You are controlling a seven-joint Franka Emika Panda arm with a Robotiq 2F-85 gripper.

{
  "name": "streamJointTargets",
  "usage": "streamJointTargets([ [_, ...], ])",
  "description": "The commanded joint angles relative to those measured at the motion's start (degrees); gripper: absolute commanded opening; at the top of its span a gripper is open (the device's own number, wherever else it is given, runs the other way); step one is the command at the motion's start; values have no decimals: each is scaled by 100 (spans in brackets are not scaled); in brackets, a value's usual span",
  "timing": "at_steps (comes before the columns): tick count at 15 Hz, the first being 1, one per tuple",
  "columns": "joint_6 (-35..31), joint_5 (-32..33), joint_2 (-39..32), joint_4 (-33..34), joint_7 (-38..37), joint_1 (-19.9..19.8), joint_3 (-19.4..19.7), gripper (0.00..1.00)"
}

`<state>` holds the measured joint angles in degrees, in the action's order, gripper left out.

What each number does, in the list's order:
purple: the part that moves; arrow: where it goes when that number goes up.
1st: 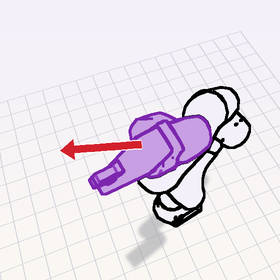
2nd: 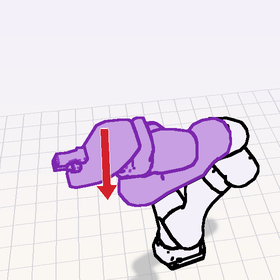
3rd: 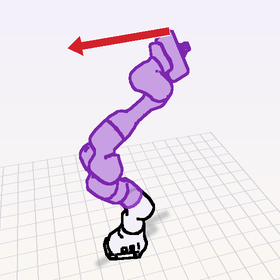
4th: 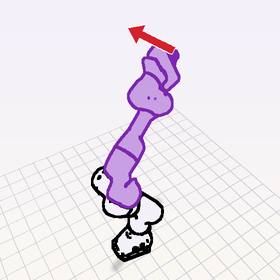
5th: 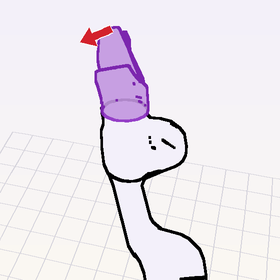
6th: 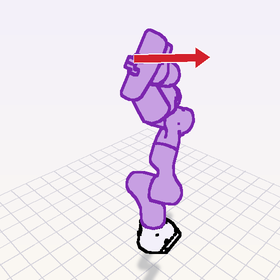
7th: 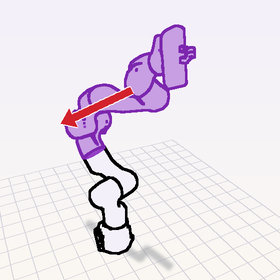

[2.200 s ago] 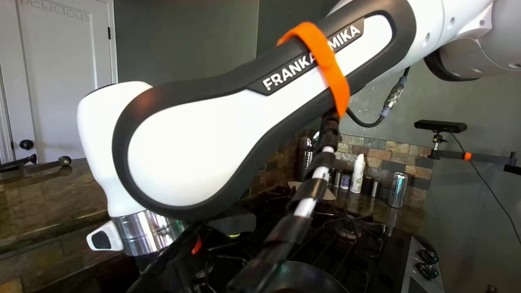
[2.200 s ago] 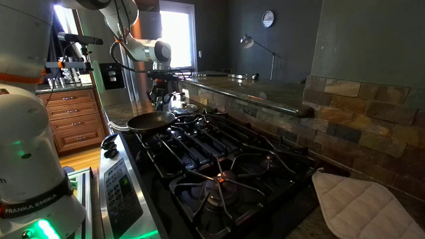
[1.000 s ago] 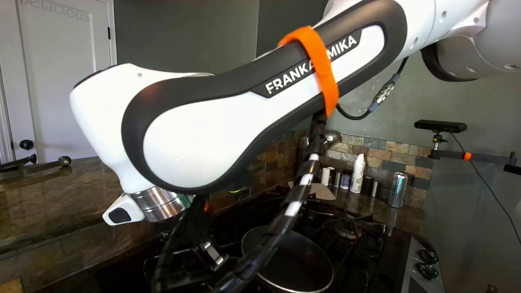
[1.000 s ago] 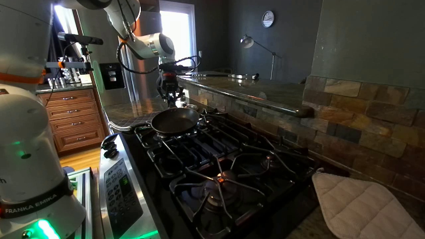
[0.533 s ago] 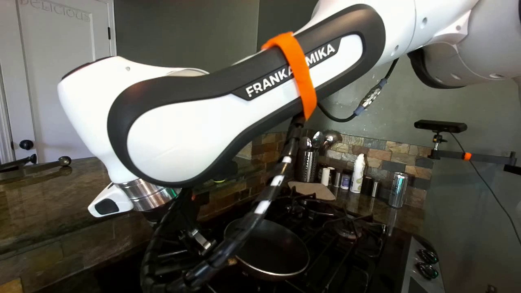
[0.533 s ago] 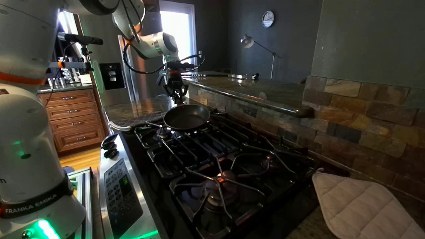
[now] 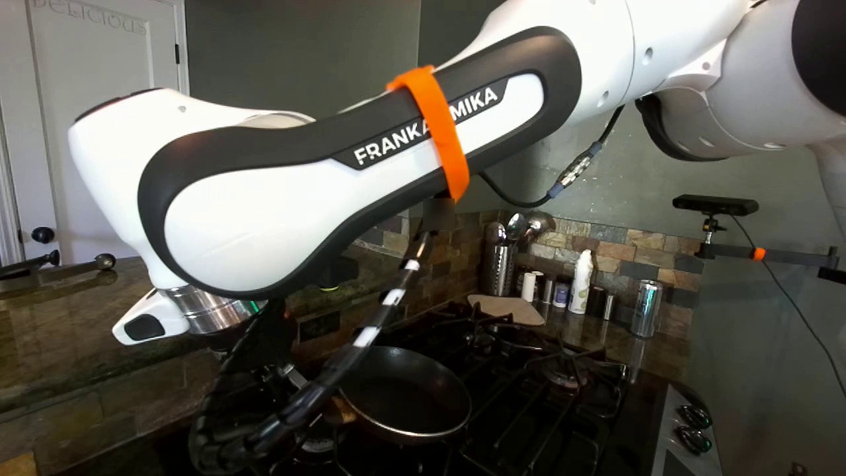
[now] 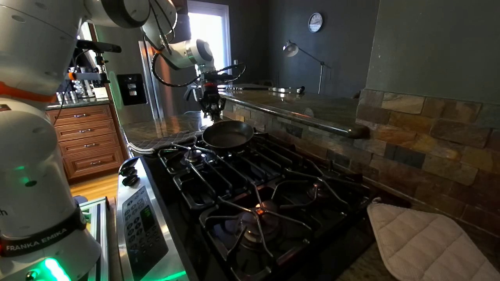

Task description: Move the pan to the top right corner of the stove

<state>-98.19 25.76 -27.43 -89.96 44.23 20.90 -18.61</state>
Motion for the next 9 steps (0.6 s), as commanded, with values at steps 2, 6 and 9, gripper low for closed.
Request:
streamJointTargets([
  [2, -78, 135, -341, 519, 242, 133, 89, 8],
  [6, -132, 131, -533, 799, 385, 179, 146, 8],
  [9, -117, 147, -643, 958, 460, 206, 210, 8],
])
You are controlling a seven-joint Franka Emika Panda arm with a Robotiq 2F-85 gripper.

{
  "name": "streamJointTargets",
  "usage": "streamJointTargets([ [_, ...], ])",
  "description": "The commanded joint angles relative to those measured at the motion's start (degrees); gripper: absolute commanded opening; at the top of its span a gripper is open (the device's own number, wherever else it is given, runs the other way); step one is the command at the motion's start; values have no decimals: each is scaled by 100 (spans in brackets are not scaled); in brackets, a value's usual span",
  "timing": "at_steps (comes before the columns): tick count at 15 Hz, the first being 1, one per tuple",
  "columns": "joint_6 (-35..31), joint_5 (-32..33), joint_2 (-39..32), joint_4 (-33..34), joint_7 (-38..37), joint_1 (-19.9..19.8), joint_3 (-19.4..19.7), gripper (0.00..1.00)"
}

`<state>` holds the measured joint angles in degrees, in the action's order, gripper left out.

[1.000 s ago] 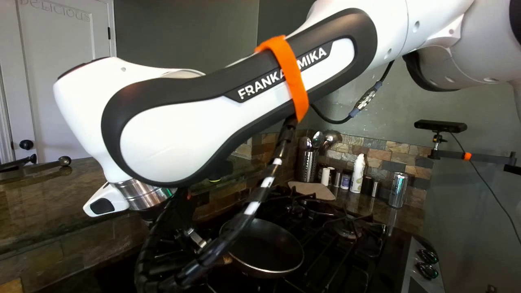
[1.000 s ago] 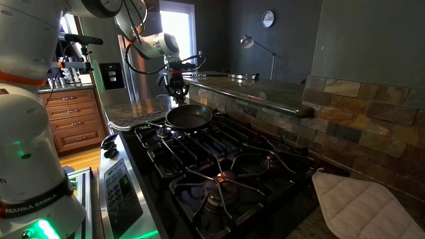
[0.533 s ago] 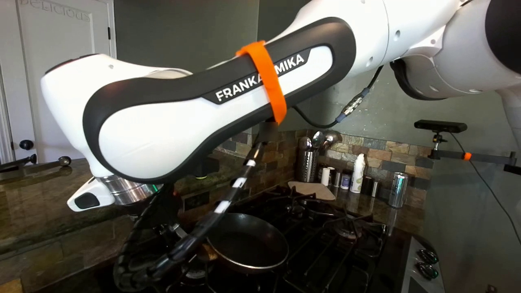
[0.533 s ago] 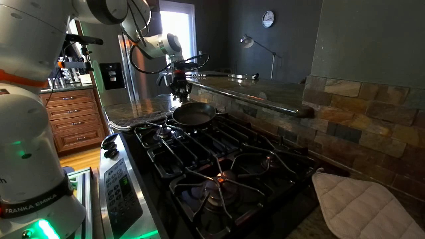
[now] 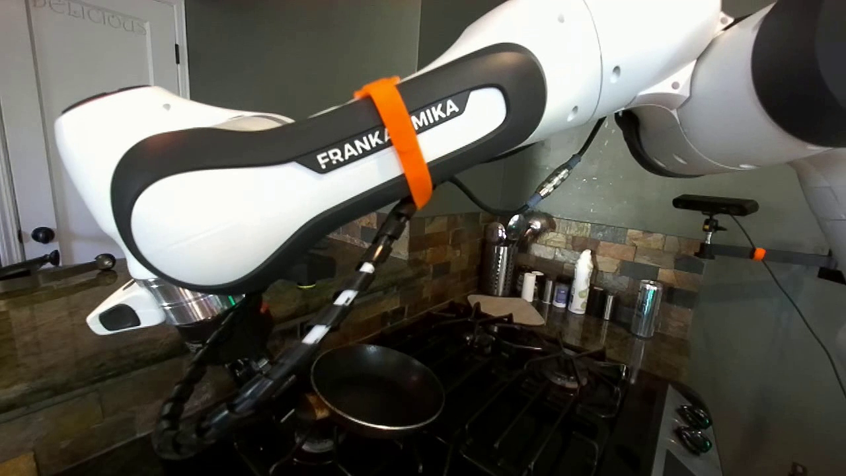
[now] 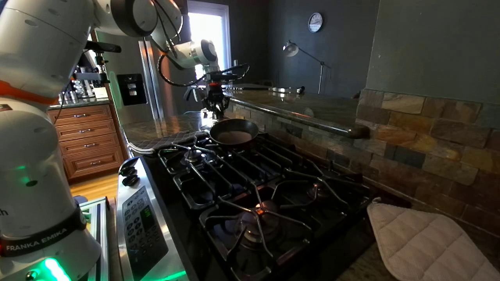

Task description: Move the pan to the top right corner of the stove

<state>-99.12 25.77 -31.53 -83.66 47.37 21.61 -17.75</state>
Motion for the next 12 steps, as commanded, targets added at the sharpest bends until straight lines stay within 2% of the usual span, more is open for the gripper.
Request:
streamJointTargets([
  [1, -24, 160, -284, 406, 181, 147, 145, 8],
  [12, -91, 30, -910, 1306, 718, 226, 181, 8],
])
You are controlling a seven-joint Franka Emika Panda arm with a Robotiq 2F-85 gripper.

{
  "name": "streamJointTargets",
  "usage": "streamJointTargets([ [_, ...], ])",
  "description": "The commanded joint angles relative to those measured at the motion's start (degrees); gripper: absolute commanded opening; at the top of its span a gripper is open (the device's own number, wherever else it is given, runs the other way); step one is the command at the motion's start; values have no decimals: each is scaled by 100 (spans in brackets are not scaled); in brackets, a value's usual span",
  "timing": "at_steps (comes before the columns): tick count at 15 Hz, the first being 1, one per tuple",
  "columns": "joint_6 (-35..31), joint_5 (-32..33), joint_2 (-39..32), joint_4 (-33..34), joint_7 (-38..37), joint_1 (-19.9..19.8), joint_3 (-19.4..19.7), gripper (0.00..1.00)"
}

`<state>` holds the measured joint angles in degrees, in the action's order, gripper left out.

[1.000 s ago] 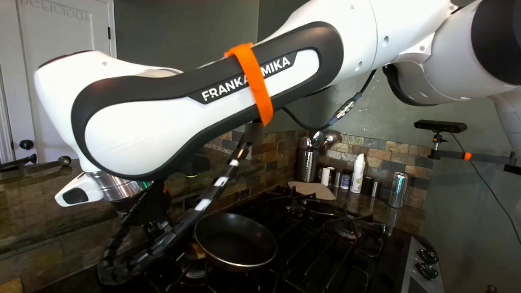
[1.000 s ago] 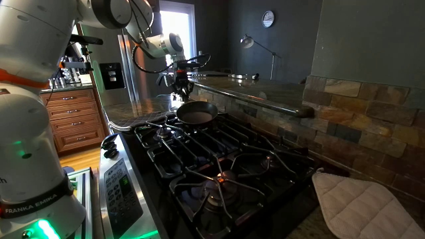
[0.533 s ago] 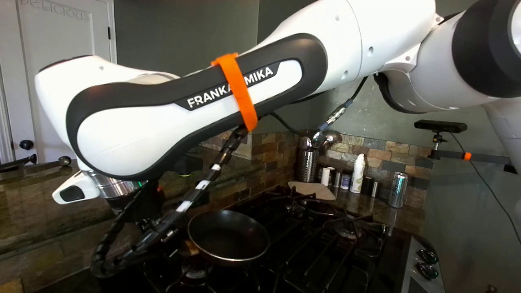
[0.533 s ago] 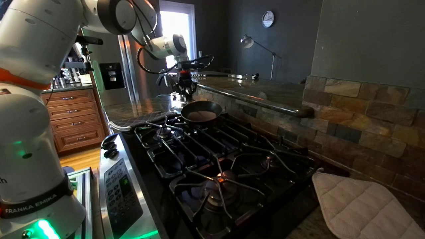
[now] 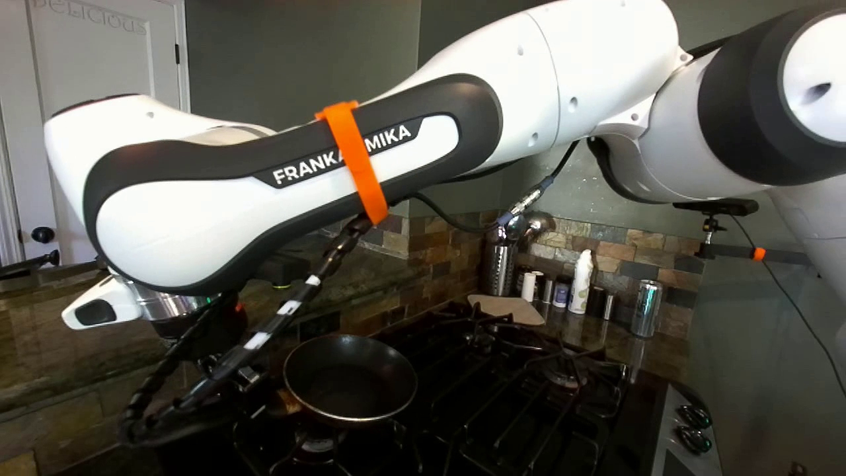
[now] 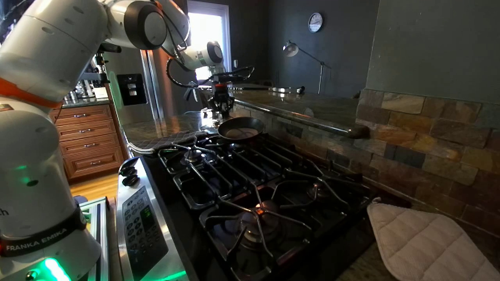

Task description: Move the pan to the top right corner of the stove

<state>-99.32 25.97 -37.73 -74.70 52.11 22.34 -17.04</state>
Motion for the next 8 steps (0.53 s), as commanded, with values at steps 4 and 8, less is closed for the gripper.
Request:
streamJointTargets([
  [4, -76, -24, -483, 660, 558, 193, 123, 8],
  [8, -40, -61, -659, 906, 902, 225, 142, 8],
])
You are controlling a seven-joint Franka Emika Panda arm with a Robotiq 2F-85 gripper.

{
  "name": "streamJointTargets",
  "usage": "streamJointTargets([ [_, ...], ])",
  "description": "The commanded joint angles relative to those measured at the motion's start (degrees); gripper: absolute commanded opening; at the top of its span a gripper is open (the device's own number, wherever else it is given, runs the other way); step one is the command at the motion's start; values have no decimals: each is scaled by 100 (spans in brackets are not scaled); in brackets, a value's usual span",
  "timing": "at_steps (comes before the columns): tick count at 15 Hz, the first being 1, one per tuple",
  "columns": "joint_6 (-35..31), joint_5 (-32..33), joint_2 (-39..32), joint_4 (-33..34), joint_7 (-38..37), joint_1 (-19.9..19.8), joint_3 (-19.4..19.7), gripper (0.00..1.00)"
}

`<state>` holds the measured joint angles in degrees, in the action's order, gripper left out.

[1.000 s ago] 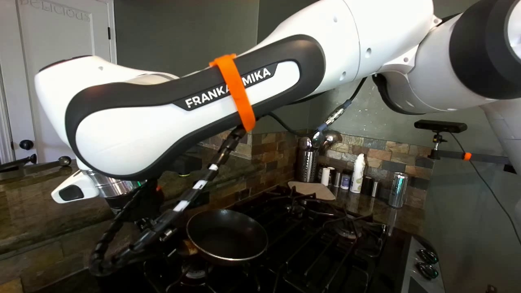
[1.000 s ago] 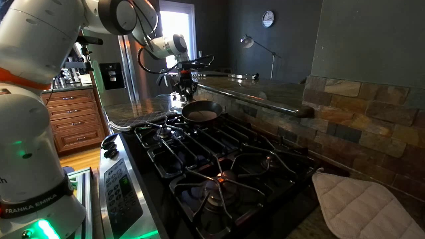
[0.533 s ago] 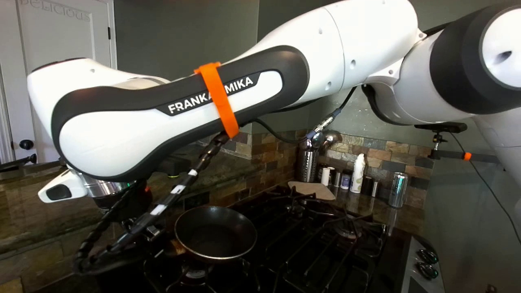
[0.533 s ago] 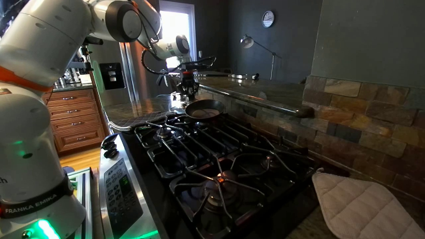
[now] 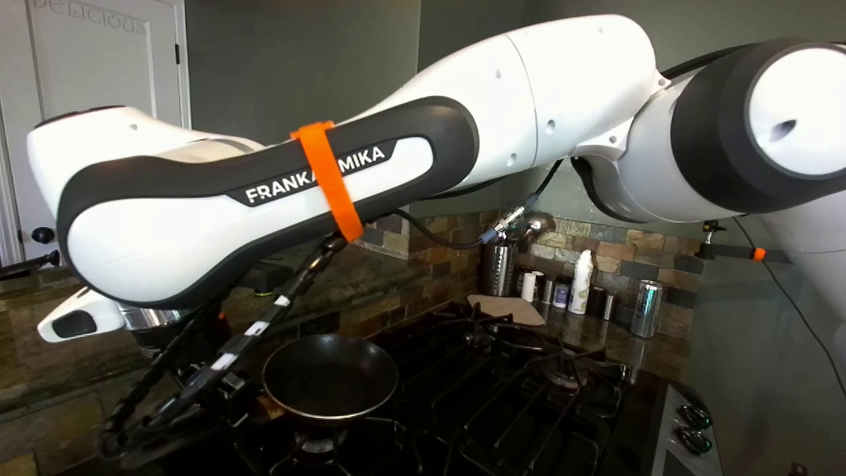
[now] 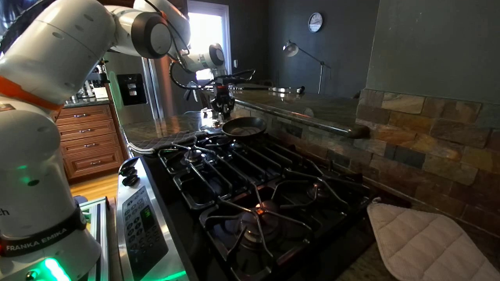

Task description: Move the pan to the top right corner of the stove

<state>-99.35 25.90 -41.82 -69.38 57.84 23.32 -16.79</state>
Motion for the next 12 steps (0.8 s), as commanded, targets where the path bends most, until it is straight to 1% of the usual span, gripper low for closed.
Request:
streamJointTargets([
  [1, -46, -76, -280, 415, 413, 122, 114, 8],
  [7, 152, -486, -536, 827, 849, 60, 74, 8],
  [12, 336, -794, -717, 1116, 1018, 67, 126, 8],
])
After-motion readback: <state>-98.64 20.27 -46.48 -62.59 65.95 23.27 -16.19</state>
